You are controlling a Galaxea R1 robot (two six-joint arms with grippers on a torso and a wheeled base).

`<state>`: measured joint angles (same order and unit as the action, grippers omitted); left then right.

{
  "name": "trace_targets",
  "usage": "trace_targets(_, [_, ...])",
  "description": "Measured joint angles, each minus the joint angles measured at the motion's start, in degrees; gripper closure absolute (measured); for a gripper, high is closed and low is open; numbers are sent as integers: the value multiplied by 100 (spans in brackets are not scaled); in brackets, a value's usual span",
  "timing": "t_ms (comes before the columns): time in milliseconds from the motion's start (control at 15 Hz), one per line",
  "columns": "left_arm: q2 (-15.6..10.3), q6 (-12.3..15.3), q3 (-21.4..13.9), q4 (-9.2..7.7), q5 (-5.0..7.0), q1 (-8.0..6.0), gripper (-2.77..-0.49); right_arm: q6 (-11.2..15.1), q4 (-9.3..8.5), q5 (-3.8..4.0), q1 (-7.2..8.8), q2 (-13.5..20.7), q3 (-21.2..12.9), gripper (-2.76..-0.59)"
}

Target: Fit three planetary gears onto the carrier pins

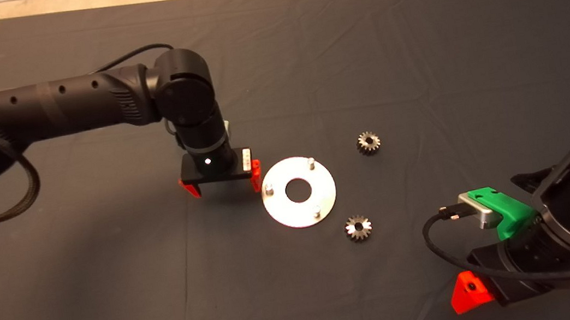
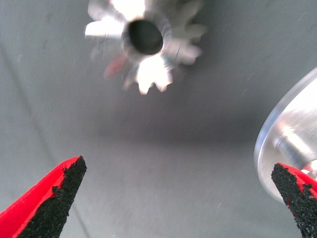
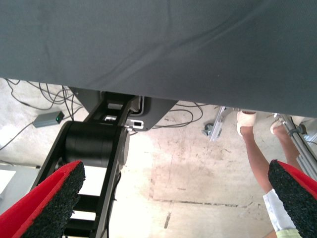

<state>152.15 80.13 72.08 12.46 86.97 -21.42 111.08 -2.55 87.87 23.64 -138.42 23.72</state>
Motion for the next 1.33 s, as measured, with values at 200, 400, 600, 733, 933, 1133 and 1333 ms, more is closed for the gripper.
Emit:
trace_targets(200, [-13, -87, 186, 134, 13, 0, -266, 0, 1, -2, -63, 0, 0, -275])
trace_targets(400, [-6, -282, 225, 291, 16, 0, -252, 0, 0, 1, -78, 0, 0, -275])
trace_targets(600, [5, -586, 455, 357, 10, 0, -252, 0, -1, 0, -96, 0, 0, -275])
trace_targets(733, [5, -679, 634, 368, -95, 2, -238, 0, -1, 0, -96, 0, 0, -275])
trace_targets(933, [6, -921, 917, 379, -273, 21, -238, 0, -1, 0, -99, 0, 0, -275])
trace_targets(1133, [6, -930, 972, 383, -345, 31, -231, 0, -1, 0, -96, 0, 0, -275])
trace_targets(1333, [9, -938, 972, 383, -502, 31, -224, 0, -1, 0, -99, 2, 0, -275])
